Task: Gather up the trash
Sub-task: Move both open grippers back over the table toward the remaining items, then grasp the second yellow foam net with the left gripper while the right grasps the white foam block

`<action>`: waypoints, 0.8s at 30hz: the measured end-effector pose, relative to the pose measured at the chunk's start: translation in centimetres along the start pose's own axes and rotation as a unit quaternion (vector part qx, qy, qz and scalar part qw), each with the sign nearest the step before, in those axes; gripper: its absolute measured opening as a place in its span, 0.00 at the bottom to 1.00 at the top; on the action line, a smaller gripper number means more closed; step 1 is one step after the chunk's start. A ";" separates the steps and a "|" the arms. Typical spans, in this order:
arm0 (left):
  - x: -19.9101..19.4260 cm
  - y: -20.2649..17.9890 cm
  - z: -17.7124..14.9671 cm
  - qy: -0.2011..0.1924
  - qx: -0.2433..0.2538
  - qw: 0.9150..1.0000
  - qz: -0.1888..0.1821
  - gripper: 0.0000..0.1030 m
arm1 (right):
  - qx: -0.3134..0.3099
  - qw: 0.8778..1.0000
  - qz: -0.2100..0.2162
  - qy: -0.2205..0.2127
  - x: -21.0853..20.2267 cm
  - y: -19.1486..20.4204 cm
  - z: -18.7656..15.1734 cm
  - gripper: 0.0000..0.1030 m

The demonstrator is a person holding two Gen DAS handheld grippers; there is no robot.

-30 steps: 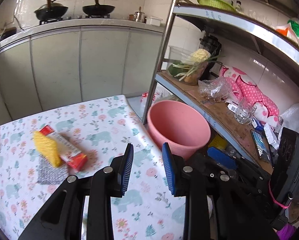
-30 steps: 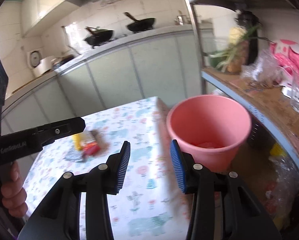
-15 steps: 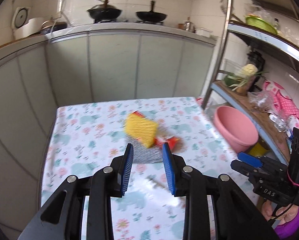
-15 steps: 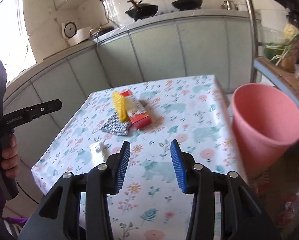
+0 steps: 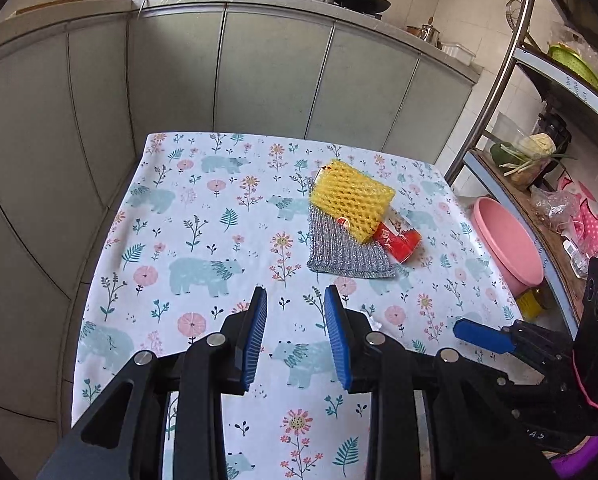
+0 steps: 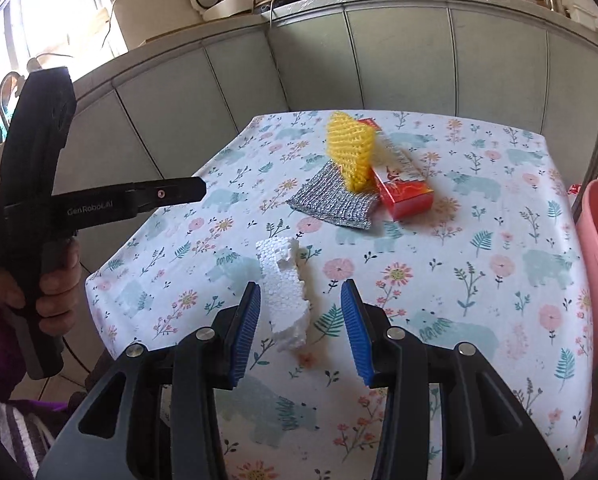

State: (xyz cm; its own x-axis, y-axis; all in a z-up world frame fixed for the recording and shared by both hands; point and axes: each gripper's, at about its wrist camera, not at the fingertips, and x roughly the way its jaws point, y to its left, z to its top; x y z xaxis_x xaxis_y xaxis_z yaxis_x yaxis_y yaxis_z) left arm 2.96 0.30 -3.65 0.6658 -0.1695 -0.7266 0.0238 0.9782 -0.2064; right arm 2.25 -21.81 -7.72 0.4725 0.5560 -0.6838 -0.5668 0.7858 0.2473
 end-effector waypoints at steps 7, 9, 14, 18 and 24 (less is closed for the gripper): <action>2.2 -0.4 2.9 0.026 -0.046 0.997 -0.050 0.37 | -0.021 0.999 0.006 0.026 2.5 0.7 0.8 0.42; 3.1 -1.1 4.2 0.029 -0.051 0.997 -0.058 0.39 | -0.031 0.999 0.004 0.028 3.0 1.0 1.0 0.42; 5.8 -2.4 7.3 0.046 -0.096 0.991 -0.081 0.41 | -0.040 0.999 0.011 0.029 3.5 1.1 1.3 0.42; 8.4 -3.2 9.1 0.069 -0.126 0.987 -0.078 0.42 | -0.038 0.999 0.012 0.025 3.0 0.5 1.5 0.42; 12.1 -3.5 10.1 0.104 -0.162 0.980 -0.059 0.42 | 0.007 0.999 0.034 0.019 2.8 -1.3 1.5 0.42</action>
State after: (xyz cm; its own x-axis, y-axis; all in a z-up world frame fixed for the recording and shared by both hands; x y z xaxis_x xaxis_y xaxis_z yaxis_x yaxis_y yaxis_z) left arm 18.44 -3.99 -5.09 0.5056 -0.3324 -0.7962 -0.1691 0.8667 -0.4692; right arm 5.33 -20.88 -8.99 0.4075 0.5972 -0.6909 -0.5865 0.7511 0.3033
